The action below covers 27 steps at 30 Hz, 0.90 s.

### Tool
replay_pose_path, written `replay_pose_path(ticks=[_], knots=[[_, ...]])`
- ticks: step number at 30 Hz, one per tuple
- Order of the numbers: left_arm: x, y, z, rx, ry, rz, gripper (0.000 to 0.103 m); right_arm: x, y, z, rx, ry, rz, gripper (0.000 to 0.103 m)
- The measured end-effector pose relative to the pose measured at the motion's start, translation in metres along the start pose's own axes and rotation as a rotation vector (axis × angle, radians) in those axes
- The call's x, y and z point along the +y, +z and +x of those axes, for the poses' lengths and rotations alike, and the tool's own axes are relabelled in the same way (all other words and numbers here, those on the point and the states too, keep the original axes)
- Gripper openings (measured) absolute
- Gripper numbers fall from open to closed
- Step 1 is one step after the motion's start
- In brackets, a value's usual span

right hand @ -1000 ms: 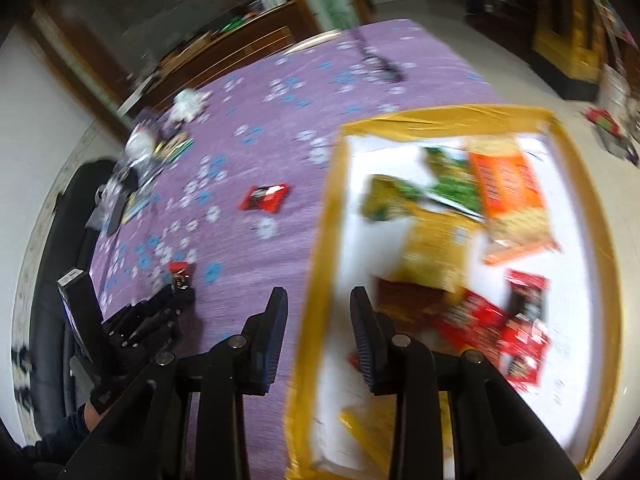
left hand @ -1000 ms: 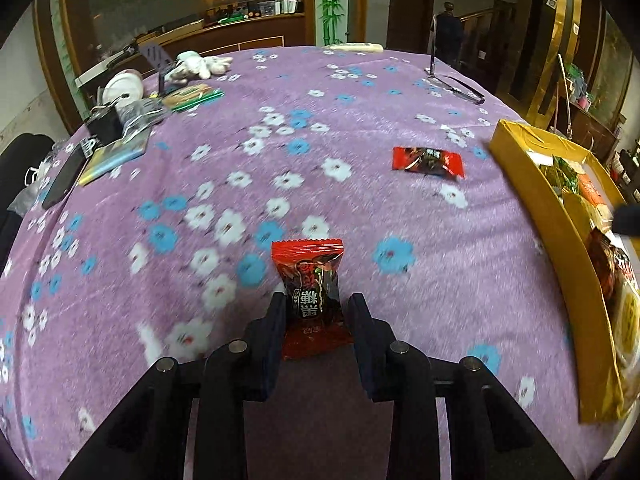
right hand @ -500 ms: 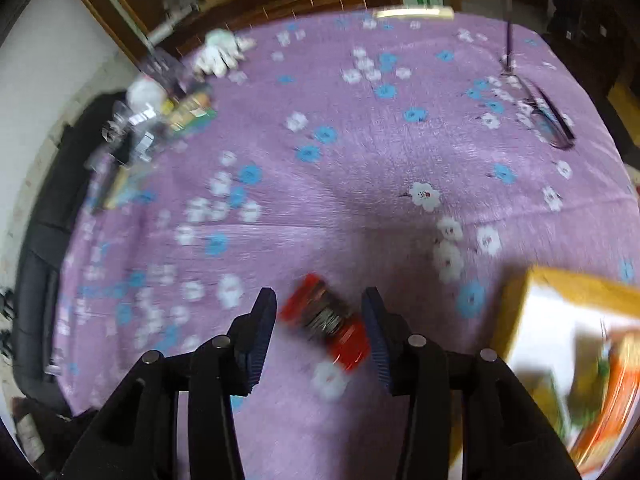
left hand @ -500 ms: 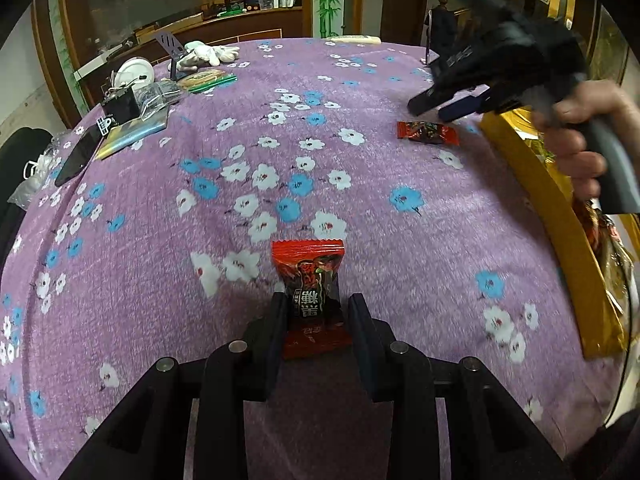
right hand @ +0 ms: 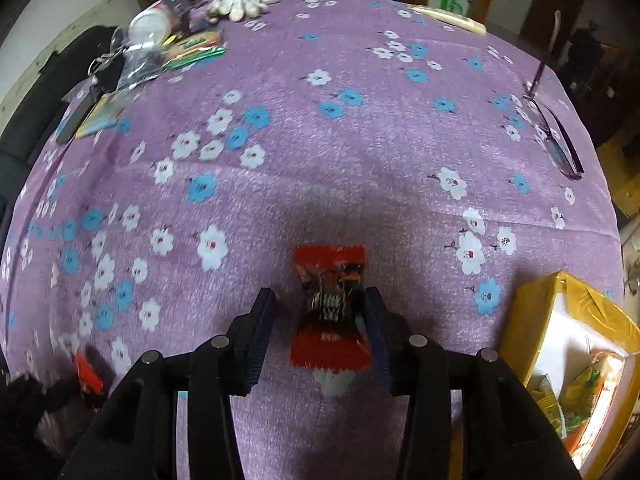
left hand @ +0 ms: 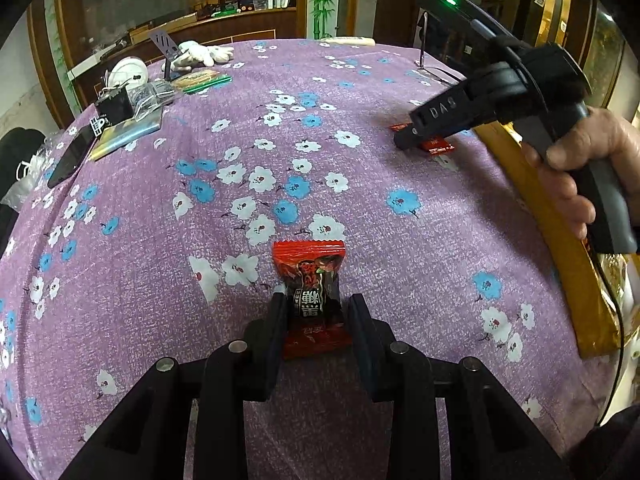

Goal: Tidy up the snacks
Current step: 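Carry both held red candies toward the tray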

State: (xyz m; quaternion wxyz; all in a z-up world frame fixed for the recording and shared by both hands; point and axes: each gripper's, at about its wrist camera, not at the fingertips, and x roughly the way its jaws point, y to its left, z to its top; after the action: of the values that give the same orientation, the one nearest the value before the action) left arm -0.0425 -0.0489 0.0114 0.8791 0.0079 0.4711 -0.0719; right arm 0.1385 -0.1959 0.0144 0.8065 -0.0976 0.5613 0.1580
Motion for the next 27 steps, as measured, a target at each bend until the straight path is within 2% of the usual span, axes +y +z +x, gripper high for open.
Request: replay_pose_path(ticks=[1, 2, 3, 9, 15, 20, 22, 27], knots=[[0.003, 0.001, 0.001, 0.004, -0.011, -0.014, 0.033, 0.001, -0.001, -0.001, -0.001, -0.008, -0.009, 0.040], [0.006, 0.003, 0.001, 0.009, -0.026, -0.034, 0.033, 0.000, -0.003, -0.002, -0.001, -0.007, -0.012, 0.027], [0.008, 0.004, 0.001, 0.012, -0.038, -0.047, 0.033, 0.000, -0.005, -0.004, 0.008, -0.006, -0.011, 0.024], [0.016, 0.013, 0.000, 0.023, -0.084, -0.083, 0.034, 0.002, -0.033, -0.017, 0.025, 0.050, 0.073, 0.024], [0.016, 0.025, 0.014, 0.079, -0.099, -0.090, 0.035, 0.020, -0.073, -0.046, -0.013, 0.134, 0.083, 0.024], [0.006, 0.030, 0.019, 0.072, -0.045, -0.038, 0.035, 0.023, -0.091, -0.070, -0.060, 0.192, 0.098, 0.024], [0.004, 0.031, 0.019, 0.058, -0.010, -0.022, 0.029, 0.021, -0.098, -0.079, -0.081, 0.215, 0.107, 0.024], [0.002, 0.031, 0.017, 0.051, -0.001, -0.026, 0.028, 0.020, -0.112, -0.087, -0.095, 0.244, 0.118, 0.024]])
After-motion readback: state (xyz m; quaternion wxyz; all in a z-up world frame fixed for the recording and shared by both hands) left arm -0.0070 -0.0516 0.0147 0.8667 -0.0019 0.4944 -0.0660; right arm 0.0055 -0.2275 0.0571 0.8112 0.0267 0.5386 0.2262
